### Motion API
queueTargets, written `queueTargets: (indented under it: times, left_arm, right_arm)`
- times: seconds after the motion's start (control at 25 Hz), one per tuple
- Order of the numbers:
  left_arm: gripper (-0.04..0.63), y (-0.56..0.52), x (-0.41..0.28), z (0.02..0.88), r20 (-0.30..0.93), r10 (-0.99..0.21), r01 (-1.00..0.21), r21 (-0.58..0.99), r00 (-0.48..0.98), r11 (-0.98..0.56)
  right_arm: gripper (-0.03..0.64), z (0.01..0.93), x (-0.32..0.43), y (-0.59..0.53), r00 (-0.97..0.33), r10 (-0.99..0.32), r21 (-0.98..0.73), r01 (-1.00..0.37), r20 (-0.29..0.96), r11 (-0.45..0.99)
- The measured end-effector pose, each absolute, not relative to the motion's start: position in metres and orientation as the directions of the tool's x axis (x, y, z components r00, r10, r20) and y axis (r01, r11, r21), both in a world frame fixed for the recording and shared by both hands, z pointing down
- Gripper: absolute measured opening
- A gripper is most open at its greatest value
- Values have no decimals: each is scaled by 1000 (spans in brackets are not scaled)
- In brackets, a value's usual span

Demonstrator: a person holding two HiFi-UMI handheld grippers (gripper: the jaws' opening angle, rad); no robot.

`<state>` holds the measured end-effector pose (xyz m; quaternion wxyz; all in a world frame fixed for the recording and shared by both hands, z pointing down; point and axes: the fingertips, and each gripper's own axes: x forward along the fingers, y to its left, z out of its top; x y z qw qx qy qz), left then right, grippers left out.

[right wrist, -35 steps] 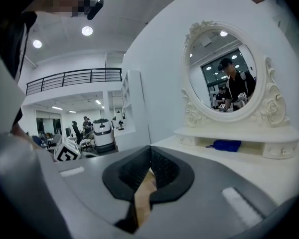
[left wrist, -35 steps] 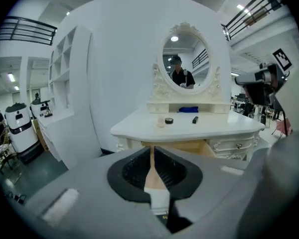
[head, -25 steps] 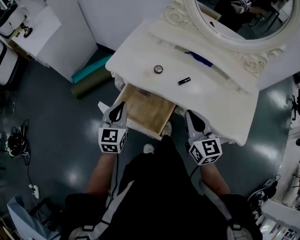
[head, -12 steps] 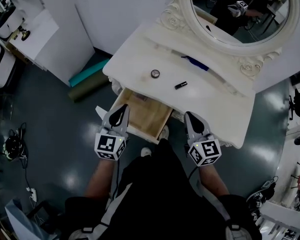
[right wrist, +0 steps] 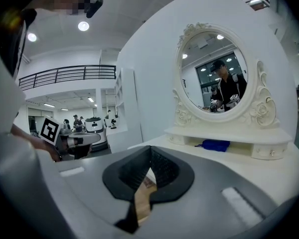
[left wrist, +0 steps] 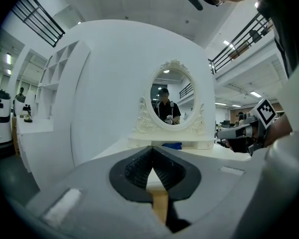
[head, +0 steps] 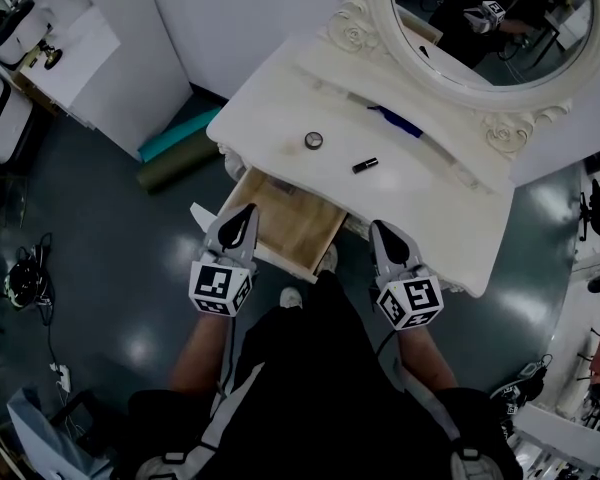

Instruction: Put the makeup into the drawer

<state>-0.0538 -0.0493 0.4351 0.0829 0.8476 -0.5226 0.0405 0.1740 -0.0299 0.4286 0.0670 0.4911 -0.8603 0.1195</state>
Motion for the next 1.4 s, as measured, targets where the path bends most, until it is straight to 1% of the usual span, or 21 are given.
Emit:
queueTargets:
  times: [0.6, 1.28, 1.4]
  left_arm:
    - [5, -47, -54, 431, 149, -892, -904, 98, 428, -417]
    - [0, -43, -22, 421, 123, -842, -851, 97, 526, -517]
    - [3, -40, -17, 415, 93, -834, -838, 100, 544, -536]
  right_arm:
    - [0, 424, 178, -35, -526, -819, -128, -850, 231, 510]
    - [0, 419, 205, -18, -463, -860, -119, -886, 215, 447]
    - [0, 423, 207, -16, -459, -860, -128, -888, 222, 441]
